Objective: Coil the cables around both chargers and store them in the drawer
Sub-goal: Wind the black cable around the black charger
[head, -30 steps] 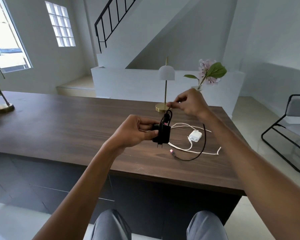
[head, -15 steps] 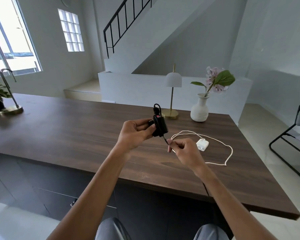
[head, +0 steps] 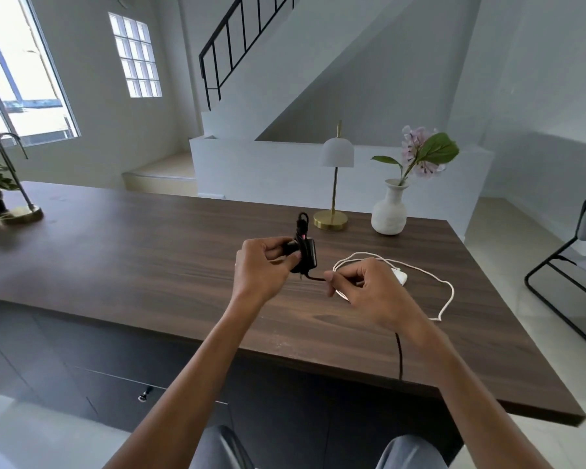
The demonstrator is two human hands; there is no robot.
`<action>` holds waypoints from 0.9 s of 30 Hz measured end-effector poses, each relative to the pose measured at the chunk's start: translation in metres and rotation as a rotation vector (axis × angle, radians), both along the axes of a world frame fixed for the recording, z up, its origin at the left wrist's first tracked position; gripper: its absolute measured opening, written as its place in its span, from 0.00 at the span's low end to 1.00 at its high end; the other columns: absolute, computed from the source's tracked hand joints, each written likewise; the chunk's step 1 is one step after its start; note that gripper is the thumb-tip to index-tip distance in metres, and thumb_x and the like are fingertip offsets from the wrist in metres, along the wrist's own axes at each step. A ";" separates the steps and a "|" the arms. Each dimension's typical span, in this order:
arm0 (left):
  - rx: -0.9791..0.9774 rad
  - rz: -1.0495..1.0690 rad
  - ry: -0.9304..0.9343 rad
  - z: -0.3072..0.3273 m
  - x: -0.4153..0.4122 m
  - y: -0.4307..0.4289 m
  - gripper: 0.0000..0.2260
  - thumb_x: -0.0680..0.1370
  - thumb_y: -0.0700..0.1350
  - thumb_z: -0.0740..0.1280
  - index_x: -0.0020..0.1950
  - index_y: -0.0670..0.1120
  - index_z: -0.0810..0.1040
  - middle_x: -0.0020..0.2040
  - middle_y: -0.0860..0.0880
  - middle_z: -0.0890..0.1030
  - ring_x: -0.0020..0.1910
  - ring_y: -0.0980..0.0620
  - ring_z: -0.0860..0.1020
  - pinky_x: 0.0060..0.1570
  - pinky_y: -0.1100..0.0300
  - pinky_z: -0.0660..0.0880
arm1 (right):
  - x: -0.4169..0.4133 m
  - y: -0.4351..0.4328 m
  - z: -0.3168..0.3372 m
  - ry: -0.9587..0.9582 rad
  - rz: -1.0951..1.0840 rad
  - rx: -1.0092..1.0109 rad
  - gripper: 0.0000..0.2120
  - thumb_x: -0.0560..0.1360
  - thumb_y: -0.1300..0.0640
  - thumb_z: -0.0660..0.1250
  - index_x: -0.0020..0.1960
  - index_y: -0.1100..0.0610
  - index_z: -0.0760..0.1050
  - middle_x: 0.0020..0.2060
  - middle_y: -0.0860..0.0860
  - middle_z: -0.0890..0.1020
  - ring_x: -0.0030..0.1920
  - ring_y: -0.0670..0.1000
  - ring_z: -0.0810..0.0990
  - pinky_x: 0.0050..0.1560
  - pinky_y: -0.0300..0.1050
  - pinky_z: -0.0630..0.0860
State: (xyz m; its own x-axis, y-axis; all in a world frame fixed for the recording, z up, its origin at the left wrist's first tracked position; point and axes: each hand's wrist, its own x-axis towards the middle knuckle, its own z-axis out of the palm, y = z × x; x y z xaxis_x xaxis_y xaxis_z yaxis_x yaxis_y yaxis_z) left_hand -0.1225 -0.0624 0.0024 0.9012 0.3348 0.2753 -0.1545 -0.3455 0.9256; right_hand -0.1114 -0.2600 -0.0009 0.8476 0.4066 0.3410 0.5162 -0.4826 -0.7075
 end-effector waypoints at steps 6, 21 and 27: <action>0.281 -0.102 -0.025 -0.001 -0.005 -0.009 0.16 0.72 0.39 0.78 0.60 0.47 0.85 0.52 0.52 0.88 0.48 0.60 0.86 0.56 0.59 0.82 | 0.017 -0.009 0.063 -0.110 0.012 -0.096 0.13 0.76 0.47 0.72 0.37 0.53 0.86 0.29 0.43 0.83 0.28 0.44 0.76 0.36 0.44 0.72; -0.202 -0.581 -0.130 0.008 -0.007 0.002 0.17 0.75 0.30 0.71 0.60 0.45 0.80 0.51 0.54 0.88 0.51 0.54 0.87 0.50 0.63 0.82 | 0.071 -0.012 0.005 0.056 -0.048 0.240 0.28 0.67 0.29 0.68 0.35 0.54 0.84 0.28 0.58 0.77 0.33 0.50 0.70 0.39 0.50 0.68; -0.484 -0.374 -0.077 -0.007 0.000 0.006 0.14 0.76 0.33 0.71 0.61 0.39 0.81 0.52 0.43 0.87 0.47 0.49 0.88 0.47 0.60 0.84 | 0.023 0.002 -0.037 0.157 -0.021 0.209 0.10 0.78 0.51 0.70 0.41 0.50 0.86 0.28 0.54 0.78 0.31 0.49 0.70 0.36 0.44 0.67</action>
State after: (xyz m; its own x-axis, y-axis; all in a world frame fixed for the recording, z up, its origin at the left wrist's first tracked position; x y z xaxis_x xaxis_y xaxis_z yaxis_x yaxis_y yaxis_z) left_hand -0.1225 -0.0564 -0.0042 0.9652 0.1030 0.2404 -0.2569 0.2015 0.9452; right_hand -0.0881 -0.2577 -0.0380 0.9044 0.3226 0.2792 0.3833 -0.3268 -0.8639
